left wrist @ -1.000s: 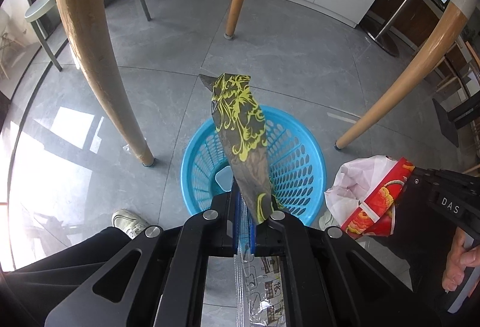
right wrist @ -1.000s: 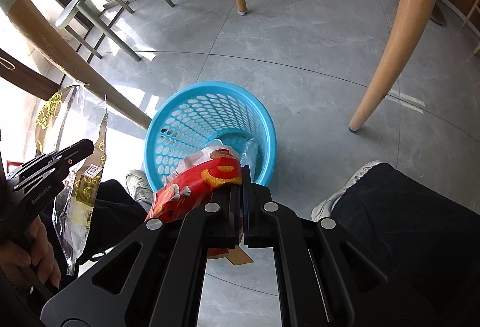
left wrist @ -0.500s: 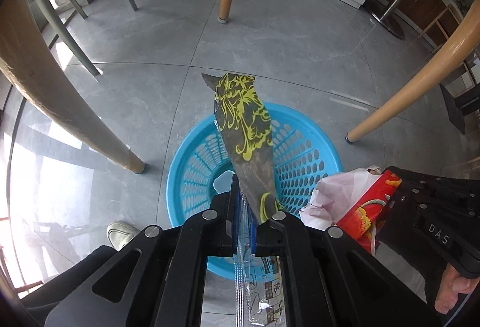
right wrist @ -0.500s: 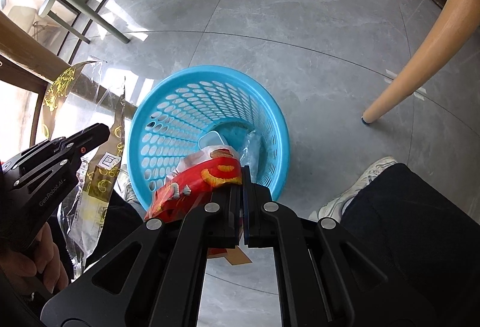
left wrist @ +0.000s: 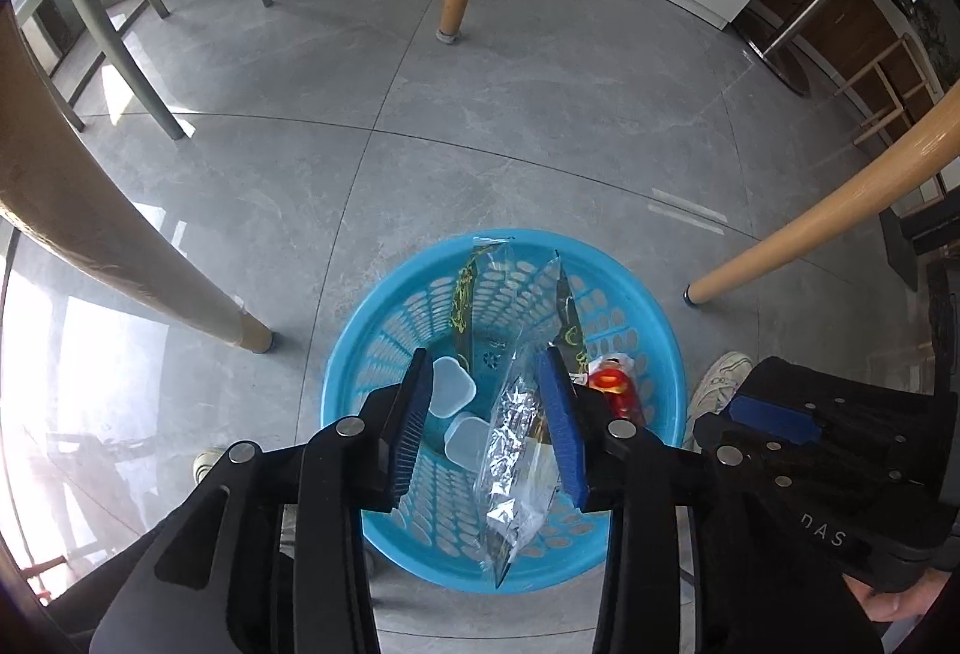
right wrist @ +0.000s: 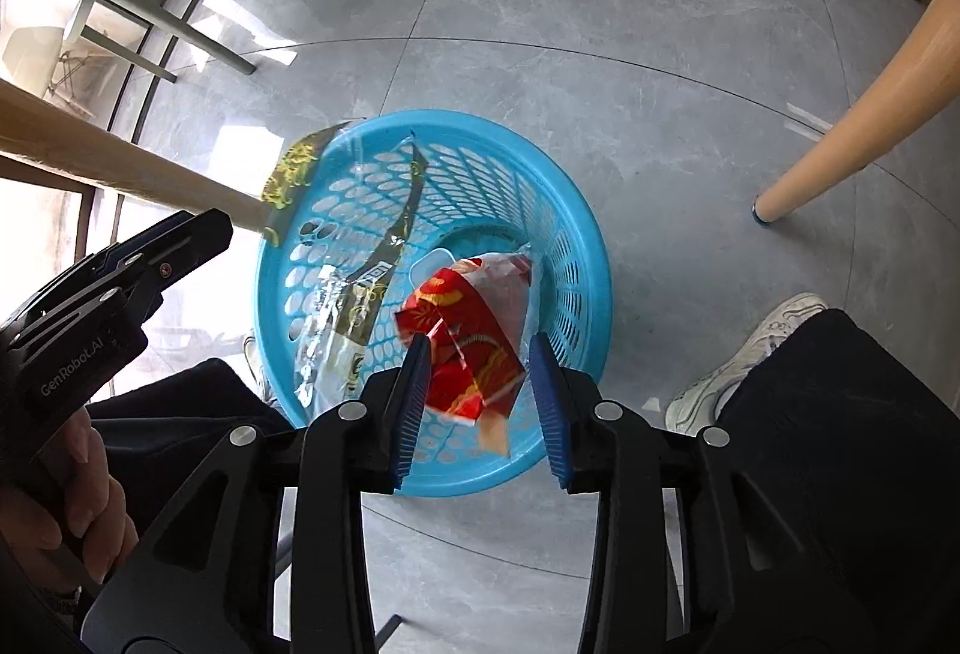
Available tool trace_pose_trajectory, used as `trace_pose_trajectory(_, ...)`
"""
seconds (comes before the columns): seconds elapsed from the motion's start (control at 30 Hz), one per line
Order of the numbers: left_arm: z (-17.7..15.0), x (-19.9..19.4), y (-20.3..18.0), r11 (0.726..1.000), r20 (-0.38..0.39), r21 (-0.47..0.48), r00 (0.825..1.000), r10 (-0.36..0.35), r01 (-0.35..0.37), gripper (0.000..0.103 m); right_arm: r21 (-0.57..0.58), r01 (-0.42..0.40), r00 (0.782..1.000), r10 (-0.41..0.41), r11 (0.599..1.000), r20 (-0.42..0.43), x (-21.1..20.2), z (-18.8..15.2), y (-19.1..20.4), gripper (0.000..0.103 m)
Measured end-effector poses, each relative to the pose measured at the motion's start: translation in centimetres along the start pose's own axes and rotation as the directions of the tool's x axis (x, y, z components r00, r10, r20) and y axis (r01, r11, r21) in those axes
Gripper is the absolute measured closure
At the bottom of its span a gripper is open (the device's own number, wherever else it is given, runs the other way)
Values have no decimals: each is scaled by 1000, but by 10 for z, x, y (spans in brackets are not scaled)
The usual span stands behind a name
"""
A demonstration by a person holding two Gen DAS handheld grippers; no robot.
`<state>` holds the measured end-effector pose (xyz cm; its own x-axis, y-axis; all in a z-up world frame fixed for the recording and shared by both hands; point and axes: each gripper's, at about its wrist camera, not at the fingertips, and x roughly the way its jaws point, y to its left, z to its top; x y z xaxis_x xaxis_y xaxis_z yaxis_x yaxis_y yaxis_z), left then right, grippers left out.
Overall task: Collect trash
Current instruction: 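Open both tools to drop the wrapper and chip bag into the wastebasket, then withdraw both open tools from the wastebasket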
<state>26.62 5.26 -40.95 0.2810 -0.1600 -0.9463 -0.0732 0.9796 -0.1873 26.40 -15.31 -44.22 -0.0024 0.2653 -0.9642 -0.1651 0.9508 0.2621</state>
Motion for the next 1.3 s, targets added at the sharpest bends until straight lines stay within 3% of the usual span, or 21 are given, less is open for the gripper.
trace_pose_trajectory(0.4,-11,-6,1,997,-20,17,997,81,-81,66,-11,54,999,-54,998,-2,-13,-10,-8,69)
trace_pose_trajectory(0.67,-31,-29,-4,989,-48,64,989,138,-135,61,-42,77,997,-76,996,24,-39,-32,-15,60)
trace_pose_trajectory(0.73,-41,-31,-6,984,-79,80,984,163,-156,61,-40,76,997,-75,996,24,-45,-38,-18,52)
trace_pose_trajectory(0.83,-56,-40,-5,983,-92,89,981,169,-161,61,-24,66,997,-66,998,27,-57,-47,-26,52)
trace_pose_trajectory(1.1,-81,-80,0,996,-94,17,992,88,-87,57,-5,14,997,-14,1000,71,-97,-71,-22,49)
trace_pose_trajectory(1.3,-93,-111,-11,999,-33,16,998,50,-49,51,-48,14,993,-9,999,115,-126,-92,-5,43)
